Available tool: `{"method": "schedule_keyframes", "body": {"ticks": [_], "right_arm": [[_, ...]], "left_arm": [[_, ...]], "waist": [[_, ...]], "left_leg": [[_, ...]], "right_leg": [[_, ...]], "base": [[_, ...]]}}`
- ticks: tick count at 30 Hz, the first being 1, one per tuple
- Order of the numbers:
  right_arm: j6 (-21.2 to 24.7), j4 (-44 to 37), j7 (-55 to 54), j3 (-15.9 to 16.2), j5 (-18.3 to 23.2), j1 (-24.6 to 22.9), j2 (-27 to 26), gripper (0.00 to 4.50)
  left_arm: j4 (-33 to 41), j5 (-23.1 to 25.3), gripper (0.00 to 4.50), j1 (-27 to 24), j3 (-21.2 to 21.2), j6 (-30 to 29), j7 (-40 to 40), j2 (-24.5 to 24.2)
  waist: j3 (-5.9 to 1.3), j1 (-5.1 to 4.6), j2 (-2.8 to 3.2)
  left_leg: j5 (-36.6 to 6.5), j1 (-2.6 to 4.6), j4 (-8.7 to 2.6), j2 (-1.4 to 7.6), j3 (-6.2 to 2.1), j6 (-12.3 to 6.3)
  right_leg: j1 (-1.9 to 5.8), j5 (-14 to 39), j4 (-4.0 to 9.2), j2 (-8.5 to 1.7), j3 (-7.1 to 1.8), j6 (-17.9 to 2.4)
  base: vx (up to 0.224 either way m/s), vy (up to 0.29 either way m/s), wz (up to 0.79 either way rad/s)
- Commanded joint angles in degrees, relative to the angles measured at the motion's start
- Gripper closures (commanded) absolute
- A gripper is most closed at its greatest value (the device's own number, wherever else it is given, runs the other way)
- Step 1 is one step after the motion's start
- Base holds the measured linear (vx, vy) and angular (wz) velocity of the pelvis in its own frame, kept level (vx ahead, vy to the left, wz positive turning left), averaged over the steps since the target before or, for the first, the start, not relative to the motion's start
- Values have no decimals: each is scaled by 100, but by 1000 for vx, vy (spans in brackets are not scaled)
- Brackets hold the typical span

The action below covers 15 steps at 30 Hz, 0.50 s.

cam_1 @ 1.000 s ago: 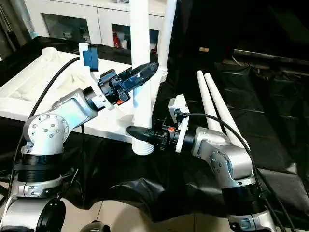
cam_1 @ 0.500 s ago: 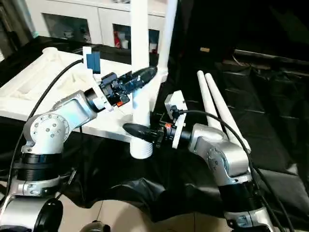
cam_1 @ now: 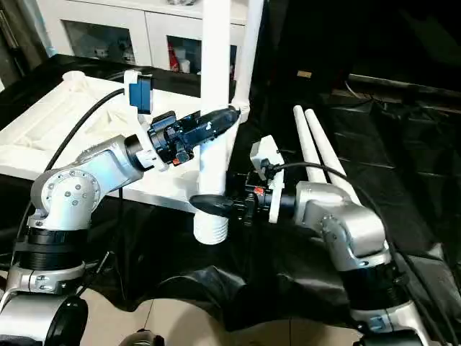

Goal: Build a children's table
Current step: Pick table leg

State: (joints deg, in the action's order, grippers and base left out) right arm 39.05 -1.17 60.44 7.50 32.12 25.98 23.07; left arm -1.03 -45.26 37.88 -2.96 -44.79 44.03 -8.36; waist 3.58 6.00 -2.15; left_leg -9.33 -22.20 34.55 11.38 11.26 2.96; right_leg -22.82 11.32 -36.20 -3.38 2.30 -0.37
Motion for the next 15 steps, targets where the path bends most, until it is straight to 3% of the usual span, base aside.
{"method": "schedule_keyframes", "body": {"ticks": [1,15], "right_arm": [[193,184,-59,-37,7,152,93,133],[735,345,-34,-73,335,304,-3,133]], "left_arm": [[242,-84,269,-28,168,-104,203,-18],[348,-116,269,-77,272,-93,301,-54]], "waist": [[-436,5,-57],[-440,54,-52]], "left_leg": [[-711,132,-337,167,-88,-42],[-680,134,-338,170,-86,12]], "right_leg": [[288,648,406,-393,-222,-1097],[283,666,399,-402,-225,-1043]], "base": [[0,0,0],[0,0,0]]}}
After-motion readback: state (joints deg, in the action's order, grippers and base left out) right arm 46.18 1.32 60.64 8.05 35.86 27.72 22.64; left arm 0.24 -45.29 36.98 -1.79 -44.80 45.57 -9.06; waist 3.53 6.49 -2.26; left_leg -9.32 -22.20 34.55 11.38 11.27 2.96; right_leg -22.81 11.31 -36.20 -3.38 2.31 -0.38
